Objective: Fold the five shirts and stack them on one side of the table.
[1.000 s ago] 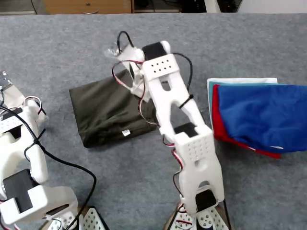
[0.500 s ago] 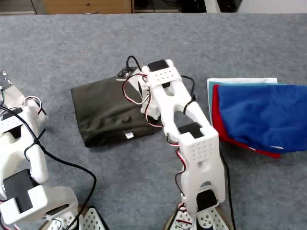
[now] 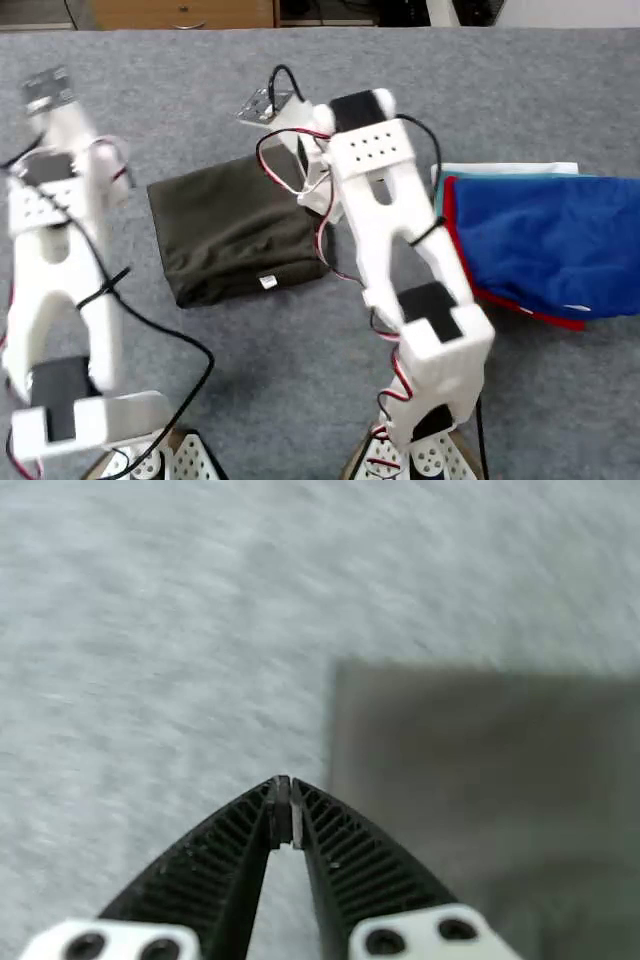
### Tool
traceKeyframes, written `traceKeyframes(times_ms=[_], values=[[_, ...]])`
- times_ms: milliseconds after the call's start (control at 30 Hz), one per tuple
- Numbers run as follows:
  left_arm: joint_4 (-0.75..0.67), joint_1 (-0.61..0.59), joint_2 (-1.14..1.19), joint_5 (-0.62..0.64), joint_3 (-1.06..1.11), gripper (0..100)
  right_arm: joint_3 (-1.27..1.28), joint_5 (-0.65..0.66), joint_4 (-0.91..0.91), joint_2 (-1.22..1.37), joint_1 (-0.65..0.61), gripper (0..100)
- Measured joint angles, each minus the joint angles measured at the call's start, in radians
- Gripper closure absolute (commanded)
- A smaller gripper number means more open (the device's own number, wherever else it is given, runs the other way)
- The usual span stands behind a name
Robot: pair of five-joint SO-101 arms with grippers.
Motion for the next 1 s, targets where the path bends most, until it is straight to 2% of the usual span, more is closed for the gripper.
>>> traceKeyframes(times_ms=[167, 333, 467, 600, 833, 1000], values=[[0.199, 0.046, 0.244, 0.061, -0.278, 98, 0.207, -0.08, -0.173, -0.026, -0.015, 99.5], [0.279, 0.046, 0.526, 0.083, -0.539, 98, 0.443, -0.184, -0.431, -0.021, -0.031, 99.5], [0.282, 0.049, 0.721, 0.087, -0.663, 98, 0.545, -0.203, -0.548, 0.054, -0.029, 99.5], [0.269, 0.049, 0.87, 0.087, -0.753, 98, 0.512, -0.203, -0.532, 0.1, -0.012, 99.5], [0.278, 0.046, 0.988, 0.091, -0.908, 98, 0.502, -0.195, -0.506, 0.112, -0.008, 99.6], [0.358, 0.046, 1.016, 0.091, -1.031, 98, 0.477, -0.192, -0.445, 0.054, -0.006, 99.6]])
